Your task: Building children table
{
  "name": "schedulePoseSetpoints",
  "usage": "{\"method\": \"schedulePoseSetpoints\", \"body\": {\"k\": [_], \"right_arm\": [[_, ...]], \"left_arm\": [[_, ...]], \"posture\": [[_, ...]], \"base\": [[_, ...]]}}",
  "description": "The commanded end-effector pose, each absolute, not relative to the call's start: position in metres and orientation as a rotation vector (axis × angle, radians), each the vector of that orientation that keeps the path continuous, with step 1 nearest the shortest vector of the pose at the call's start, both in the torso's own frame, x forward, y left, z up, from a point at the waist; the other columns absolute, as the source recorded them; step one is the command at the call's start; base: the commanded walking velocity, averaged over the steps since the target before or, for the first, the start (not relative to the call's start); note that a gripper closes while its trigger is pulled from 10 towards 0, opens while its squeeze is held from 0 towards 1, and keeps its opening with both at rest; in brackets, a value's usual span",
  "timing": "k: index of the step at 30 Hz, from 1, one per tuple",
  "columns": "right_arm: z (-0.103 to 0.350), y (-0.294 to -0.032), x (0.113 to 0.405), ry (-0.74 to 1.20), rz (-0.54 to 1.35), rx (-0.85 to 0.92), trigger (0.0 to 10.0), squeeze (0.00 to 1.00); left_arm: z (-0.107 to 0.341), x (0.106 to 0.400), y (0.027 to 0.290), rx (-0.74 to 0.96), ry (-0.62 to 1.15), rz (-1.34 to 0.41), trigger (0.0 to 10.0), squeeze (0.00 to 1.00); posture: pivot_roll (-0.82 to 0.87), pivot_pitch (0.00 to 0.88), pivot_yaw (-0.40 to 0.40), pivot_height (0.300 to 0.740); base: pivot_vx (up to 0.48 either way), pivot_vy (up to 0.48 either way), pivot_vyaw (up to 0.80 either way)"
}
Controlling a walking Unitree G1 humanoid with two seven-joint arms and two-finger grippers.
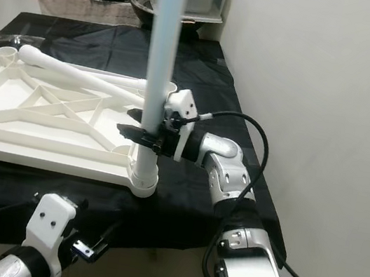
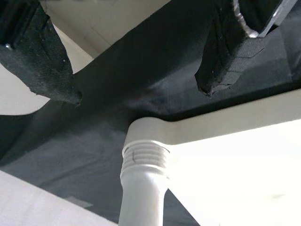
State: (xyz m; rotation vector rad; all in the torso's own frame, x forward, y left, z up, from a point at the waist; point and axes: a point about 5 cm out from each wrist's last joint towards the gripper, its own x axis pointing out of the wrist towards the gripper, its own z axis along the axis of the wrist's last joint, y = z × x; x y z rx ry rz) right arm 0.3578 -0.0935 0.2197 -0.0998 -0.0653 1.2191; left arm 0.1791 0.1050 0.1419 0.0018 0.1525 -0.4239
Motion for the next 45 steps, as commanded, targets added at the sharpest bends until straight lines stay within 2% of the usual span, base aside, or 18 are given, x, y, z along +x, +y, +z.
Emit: {"method": "schedulePoseSetpoints", "body": {"k": [1,4,6,18,20,21,23,27,30,31,32,45], "right_arm": [[0.174,-0.107,0.357,0.151,1.102,-0.126,10.0,0.0],[0.176,-0.109,0.357,0.137,1.029,-0.11,10.0,0.0],[0.177,-0.111,0.358,0.117,0.858,-0.06,10.0,0.0],[0.166,-0.119,0.349,0.108,0.564,-0.029,10.0,0.0],[0.164,-0.122,0.35,0.117,0.445,-0.015,10.0,0.0],[0.164,-0.122,0.35,0.117,0.445,-0.015,10.0,0.0],[0.165,-0.126,0.354,0.116,0.288,-0.037,10.0,0.0],[0.166,-0.126,0.355,0.114,0.246,-0.047,10.0,0.0],[0.171,-0.119,0.36,0.123,0.036,-0.03,10.0,0.0],[0.171,-0.119,0.36,0.123,0.036,-0.03,10.0,0.0],[0.171,-0.113,0.362,0.131,-0.073,-0.01,10.0,0.0],[0.184,-0.096,0.357,0.061,-0.462,0.046,10.0,0.0]], "left_arm": [[0.137,0.178,0.105,0.01,0.171,-0.426,10.0,0.0],[0.137,0.18,0.106,0.014,0.166,-0.425,10.0,0.0],[0.138,0.183,0.107,0.018,0.159,-0.422,10.0,0.0],[0.138,0.192,0.112,0.039,0.142,-0.418,10.0,0.0],[0.139,0.194,0.113,0.043,0.136,-0.413,10.0,0.0],[0.139,0.194,0.113,0.043,0.136,-0.413,10.0,0.0],[0.14,0.195,0.113,0.048,0.131,-0.413,10.0,0.0],[0.14,0.195,0.113,0.05,0.129,-0.413,10.0,0.0],[0.14,0.198,0.113,0.054,0.122,-0.411,10.0,0.0],[0.14,0.198,0.113,0.054,0.122,-0.411,10.0,0.0],[0.14,0.199,0.113,0.057,0.118,-0.41,10.0,0.0],[0.141,0.201,0.111,0.063,0.108,-0.418,10.0,0.0]], "posture": [[0.17,0.112,-0.059,0.74],[0.17,0.11,-0.061,0.74],[0.16,0.106,-0.06,0.74],[0.14,0.111,-0.046,0.74],[0.14,0.111,-0.045,0.74],[0.14,0.111,-0.045,0.74],[0.15,0.111,-0.045,0.74],[0.15,0.111,-0.045,0.74],[0.15,0.111,-0.049,0.74],[0.15,0.111,-0.049,0.74],[0.15,0.111,-0.049,0.74],[0.15,0.11,-0.055,0.74]], "base": [[0.0,0.0,0.0],[0.0,0.0,0.0],[0.0,0.0,0.0],[0.0,0.0,0.0],[0.0,0.0,0.0],[0.0,0.0,0.0],[0.0,0.0,0.0],[0.0,0.0,0.0],[0.0,0.0,0.0],[0.0,0.0,0.0],[0.0,0.0,0.0],[0.0,0.0,0.0]]}}
